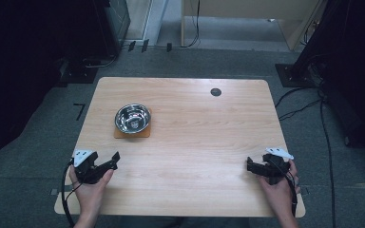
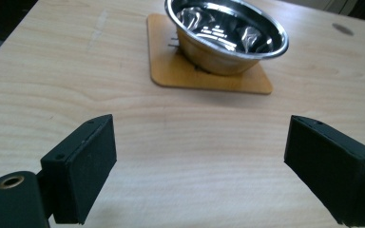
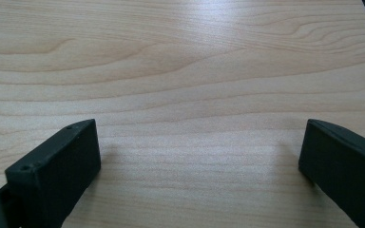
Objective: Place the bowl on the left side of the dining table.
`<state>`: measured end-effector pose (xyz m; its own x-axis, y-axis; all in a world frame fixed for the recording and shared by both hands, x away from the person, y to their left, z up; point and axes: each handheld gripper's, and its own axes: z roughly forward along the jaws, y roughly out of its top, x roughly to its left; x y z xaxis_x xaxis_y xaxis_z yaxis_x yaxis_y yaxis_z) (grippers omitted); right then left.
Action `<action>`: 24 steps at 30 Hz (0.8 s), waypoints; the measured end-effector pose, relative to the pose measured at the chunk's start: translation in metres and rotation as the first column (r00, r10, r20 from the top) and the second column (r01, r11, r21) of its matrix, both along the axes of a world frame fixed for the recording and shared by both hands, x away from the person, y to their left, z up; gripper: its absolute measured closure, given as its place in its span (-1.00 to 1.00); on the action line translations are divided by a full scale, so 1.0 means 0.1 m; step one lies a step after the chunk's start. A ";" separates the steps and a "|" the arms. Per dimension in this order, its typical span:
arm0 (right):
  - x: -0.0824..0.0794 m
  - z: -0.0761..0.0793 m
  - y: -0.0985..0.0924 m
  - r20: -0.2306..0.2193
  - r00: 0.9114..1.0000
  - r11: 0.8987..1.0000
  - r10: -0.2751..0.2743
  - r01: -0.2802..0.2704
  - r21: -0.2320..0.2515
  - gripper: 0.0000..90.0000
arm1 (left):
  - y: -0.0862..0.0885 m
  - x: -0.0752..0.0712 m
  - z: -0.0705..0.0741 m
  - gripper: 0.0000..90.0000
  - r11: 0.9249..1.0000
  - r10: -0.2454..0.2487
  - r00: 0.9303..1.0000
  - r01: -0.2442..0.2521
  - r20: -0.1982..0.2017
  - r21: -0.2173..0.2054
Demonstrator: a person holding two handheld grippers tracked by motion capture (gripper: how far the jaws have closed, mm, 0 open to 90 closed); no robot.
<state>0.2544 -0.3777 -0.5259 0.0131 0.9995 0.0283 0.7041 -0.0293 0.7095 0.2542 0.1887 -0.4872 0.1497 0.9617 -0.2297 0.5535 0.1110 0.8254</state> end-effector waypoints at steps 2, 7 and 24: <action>0.00 0.00 0.00 0.000 1.000 1.000 0.000 0.000 0.000 -1.00 | 0.03 -0.04 -0.03 -0.78 1.000 -0.004 1.000 0.004 -0.005 0.015; 0.00 0.00 0.00 0.000 1.000 1.000 0.000 0.000 0.000 -1.00 | 0.09 -0.13 -0.13 -0.78 0.997 -0.005 1.000 0.007 -0.028 0.071; 0.00 0.00 0.00 0.000 1.000 1.000 0.000 0.000 0.000 -1.00 | 0.47 -0.28 -0.29 -0.77 0.971 0.077 0.992 -0.052 -0.097 0.233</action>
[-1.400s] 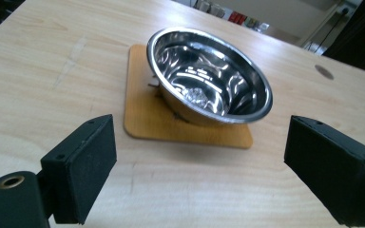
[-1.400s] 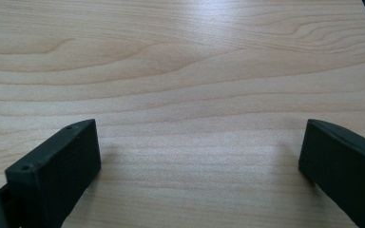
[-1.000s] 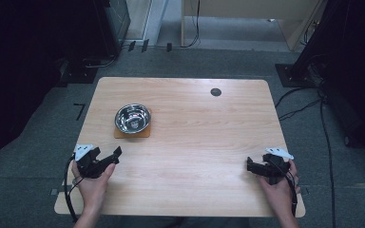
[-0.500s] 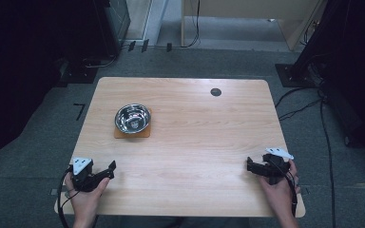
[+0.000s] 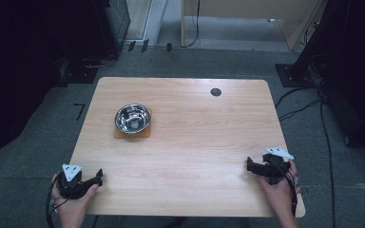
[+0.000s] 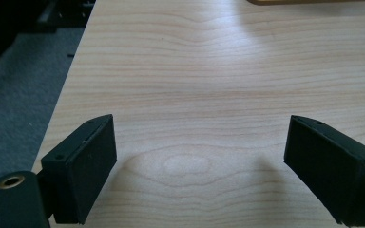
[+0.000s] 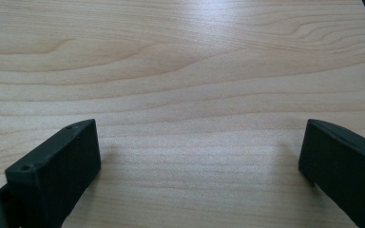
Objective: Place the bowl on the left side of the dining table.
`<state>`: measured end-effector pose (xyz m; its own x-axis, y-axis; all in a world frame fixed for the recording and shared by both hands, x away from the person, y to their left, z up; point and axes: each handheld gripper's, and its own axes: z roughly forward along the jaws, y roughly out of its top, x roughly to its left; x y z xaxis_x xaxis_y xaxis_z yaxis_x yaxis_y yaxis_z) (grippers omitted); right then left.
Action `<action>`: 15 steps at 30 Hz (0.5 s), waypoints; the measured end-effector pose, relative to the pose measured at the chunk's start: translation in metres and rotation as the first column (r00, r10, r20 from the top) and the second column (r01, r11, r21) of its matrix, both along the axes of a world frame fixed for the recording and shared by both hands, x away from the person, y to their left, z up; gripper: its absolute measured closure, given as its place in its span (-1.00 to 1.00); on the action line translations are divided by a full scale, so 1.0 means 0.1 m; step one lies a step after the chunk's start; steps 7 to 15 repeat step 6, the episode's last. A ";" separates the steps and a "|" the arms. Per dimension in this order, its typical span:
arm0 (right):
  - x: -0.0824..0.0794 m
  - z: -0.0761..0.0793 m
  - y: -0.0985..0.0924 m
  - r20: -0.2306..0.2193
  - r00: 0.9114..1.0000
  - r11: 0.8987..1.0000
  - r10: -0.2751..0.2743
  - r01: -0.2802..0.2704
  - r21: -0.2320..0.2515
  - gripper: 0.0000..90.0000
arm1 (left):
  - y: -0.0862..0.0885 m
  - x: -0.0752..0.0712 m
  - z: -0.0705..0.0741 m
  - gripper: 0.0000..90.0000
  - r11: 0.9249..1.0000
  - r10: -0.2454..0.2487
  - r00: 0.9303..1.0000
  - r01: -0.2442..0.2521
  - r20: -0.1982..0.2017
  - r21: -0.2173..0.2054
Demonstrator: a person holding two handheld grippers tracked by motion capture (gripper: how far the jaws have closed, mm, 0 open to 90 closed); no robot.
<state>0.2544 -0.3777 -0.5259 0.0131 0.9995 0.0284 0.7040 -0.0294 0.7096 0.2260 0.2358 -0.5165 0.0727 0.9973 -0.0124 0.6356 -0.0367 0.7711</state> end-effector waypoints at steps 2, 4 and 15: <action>0.00 0.00 0.00 0.000 1.000 1.000 0.000 0.000 0.000 -1.00 | -0.01 0.01 0.00 -0.77 1.000 -0.004 1.000 0.004 -0.007 0.005; 0.00 0.00 0.00 0.000 1.000 1.000 0.000 0.000 0.000 -1.00 | -0.03 0.01 0.00 -0.77 1.000 -0.012 1.000 0.012 -0.010 0.010; 0.00 0.00 0.00 0.000 1.000 1.000 0.000 0.000 0.000 -1.00 | -0.03 0.02 0.00 -0.78 1.000 -0.010 1.000 0.010 -0.011 0.010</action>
